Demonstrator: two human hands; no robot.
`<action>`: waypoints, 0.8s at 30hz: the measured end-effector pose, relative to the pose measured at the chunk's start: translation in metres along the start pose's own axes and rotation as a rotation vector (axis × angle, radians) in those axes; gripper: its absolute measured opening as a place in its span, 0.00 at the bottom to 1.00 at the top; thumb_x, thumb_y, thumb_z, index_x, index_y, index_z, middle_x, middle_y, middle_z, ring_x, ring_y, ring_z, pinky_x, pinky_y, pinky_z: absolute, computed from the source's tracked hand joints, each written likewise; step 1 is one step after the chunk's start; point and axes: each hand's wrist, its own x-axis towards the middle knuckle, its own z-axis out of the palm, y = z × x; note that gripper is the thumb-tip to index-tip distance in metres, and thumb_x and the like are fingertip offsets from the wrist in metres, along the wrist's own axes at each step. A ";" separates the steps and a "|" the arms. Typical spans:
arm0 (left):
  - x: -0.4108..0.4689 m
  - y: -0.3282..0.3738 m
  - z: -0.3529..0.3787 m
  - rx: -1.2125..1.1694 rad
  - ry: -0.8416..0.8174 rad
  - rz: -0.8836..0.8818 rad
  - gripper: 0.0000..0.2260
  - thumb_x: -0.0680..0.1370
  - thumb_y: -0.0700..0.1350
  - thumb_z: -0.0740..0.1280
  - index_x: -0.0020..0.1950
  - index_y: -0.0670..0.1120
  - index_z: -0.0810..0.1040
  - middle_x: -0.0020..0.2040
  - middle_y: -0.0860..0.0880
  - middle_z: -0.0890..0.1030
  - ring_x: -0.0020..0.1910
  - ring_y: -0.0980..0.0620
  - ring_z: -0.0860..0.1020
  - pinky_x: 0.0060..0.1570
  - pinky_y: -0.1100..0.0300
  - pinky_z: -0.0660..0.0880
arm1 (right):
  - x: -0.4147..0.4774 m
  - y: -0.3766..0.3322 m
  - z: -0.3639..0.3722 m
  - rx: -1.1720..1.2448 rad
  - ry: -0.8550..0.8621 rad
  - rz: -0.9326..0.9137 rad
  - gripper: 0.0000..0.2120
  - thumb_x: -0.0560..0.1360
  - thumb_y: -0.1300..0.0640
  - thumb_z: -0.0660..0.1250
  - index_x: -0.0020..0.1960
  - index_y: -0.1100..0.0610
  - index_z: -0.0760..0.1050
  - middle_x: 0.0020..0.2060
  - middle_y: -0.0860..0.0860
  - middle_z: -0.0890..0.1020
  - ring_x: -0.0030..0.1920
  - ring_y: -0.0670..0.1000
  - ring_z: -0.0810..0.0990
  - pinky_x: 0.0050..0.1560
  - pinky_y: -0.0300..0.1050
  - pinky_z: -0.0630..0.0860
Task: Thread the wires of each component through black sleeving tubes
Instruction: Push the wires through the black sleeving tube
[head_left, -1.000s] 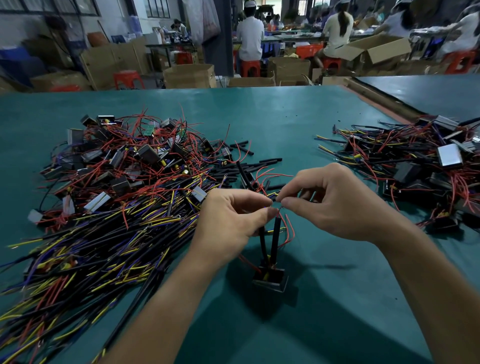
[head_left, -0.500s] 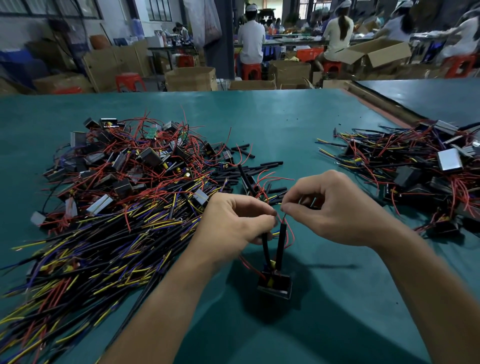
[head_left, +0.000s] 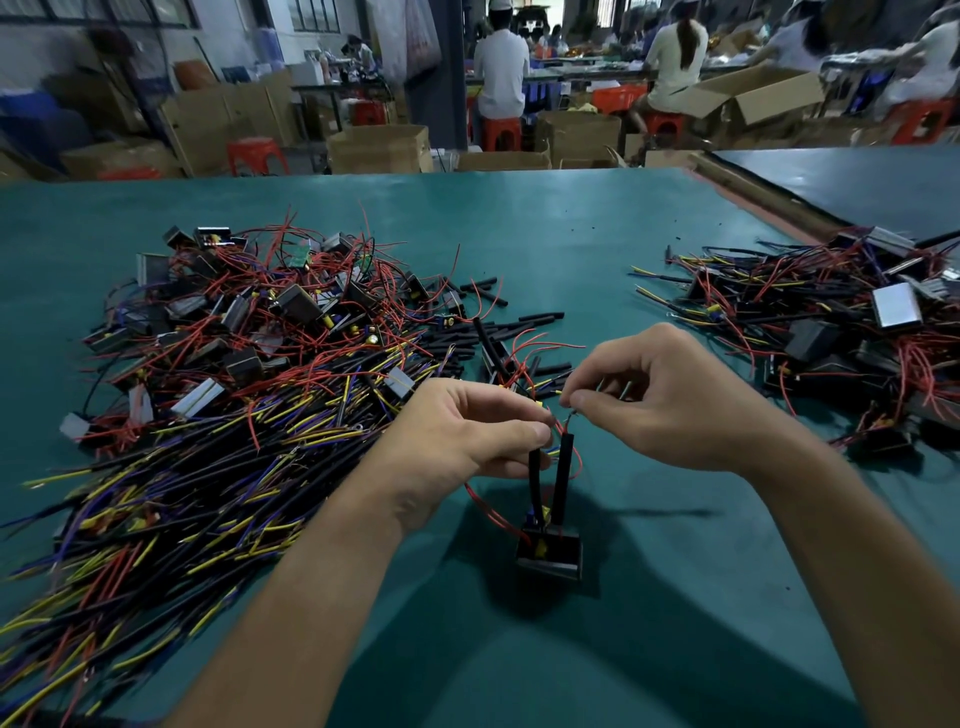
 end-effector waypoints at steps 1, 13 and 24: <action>0.000 0.000 0.000 0.000 0.004 0.006 0.08 0.72 0.33 0.72 0.37 0.45 0.86 0.35 0.47 0.84 0.33 0.52 0.83 0.34 0.64 0.79 | 0.000 0.000 0.000 0.007 -0.001 0.008 0.07 0.73 0.61 0.70 0.37 0.53 0.83 0.25 0.47 0.78 0.25 0.41 0.70 0.29 0.32 0.65; 0.002 -0.003 0.004 0.032 0.067 0.082 0.04 0.69 0.38 0.75 0.34 0.44 0.85 0.31 0.47 0.83 0.29 0.54 0.79 0.32 0.65 0.78 | -0.001 -0.006 -0.004 0.086 -0.038 -0.020 0.08 0.73 0.64 0.71 0.39 0.53 0.84 0.28 0.48 0.81 0.29 0.40 0.75 0.32 0.29 0.67; 0.005 -0.010 0.012 0.025 0.162 0.198 0.04 0.70 0.35 0.74 0.38 0.43 0.84 0.33 0.46 0.83 0.30 0.53 0.79 0.34 0.63 0.79 | -0.001 -0.005 -0.007 0.087 -0.045 -0.004 0.08 0.73 0.63 0.73 0.41 0.50 0.85 0.30 0.52 0.81 0.31 0.54 0.76 0.33 0.48 0.73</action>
